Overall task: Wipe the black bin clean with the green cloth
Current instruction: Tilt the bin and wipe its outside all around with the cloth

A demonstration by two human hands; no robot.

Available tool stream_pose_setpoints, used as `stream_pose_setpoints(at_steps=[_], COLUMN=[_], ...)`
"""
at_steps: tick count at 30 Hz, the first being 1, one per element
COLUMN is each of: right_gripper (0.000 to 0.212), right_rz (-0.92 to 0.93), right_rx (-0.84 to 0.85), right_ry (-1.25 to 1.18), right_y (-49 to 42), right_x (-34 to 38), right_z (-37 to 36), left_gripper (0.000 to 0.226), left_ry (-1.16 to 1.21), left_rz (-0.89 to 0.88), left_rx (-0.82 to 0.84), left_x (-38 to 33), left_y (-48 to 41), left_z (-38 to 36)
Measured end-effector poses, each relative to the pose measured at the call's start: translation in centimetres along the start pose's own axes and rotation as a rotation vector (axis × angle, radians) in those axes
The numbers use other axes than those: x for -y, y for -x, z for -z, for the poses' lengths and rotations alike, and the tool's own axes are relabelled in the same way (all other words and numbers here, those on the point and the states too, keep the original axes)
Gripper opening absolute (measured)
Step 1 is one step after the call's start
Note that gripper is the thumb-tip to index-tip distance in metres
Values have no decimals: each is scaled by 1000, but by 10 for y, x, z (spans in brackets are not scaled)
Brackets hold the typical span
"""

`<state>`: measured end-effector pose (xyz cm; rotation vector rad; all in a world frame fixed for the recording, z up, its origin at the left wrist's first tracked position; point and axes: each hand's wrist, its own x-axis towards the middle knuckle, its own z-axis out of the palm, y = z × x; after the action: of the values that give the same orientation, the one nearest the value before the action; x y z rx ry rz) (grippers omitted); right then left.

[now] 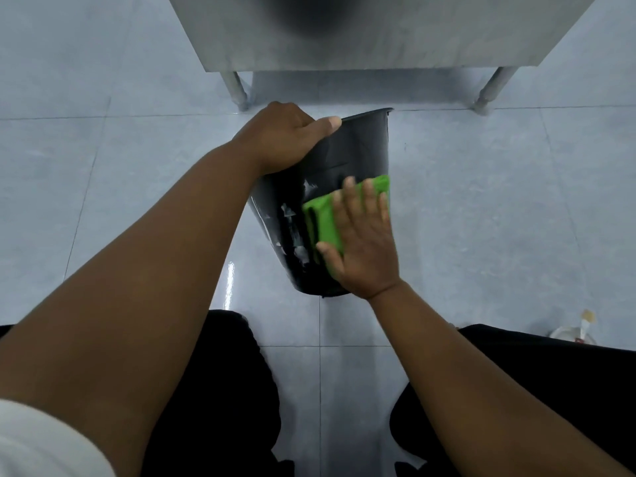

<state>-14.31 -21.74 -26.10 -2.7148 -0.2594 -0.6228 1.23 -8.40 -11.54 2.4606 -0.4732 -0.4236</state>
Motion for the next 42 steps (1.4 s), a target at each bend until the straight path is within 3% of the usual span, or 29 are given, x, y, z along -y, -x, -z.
stream_pose_setpoints(at_steps=[3, 6, 11, 15, 18, 22, 25, 29, 32, 35, 39, 42], right_gripper=[72, 68, 57, 52, 62, 63, 59, 54, 53, 62, 70, 64], right_rz=[-228, -307, -660, -853, -593, -72, 151, 328, 347, 206, -217, -549], right_rx=[-2, 28, -15, -7, -35, 123, 134, 183, 169, 106, 51, 104], right_ry=[-221, -306, -536, -536, -407, 30, 88, 99, 65, 3, -354, -623], right_y=[-4, -14, -24, -28, -33, -23, -13, 0, -1, -3, 2, -12], right_x=[-17, -12, -20, -18, 11, 35, 49, 71, 65, 38, 9, 7], right_z=[-3, -4, -1, 3, 6, 0, -6, -17, -12, -7, -15, -14], left_gripper=[62, 63, 48, 75, 76, 50, 37, 73, 84, 79, 70, 80], left_ry=[120, 238, 288, 313, 303, 308, 68, -252, -376, -345, -135, 11], left_rz=[60, 130, 158, 165, 195, 214, 73, 123, 121, 51, 58, 124], left_rx=[15, 27, 41, 51, 49, 69, 98, 34, -115, -147, -22, 46], left_x=[10, 23, 36, 39, 42, 44, 21, 4, 11, 16, 26, 35], left_y=[4, 9, 15, 20, 23, 24, 16, 3, 2, 4, 11, 17], left_z=[5, 12, 17, 20, 23, 27, 31, 23, 13, 11, 24, 30])
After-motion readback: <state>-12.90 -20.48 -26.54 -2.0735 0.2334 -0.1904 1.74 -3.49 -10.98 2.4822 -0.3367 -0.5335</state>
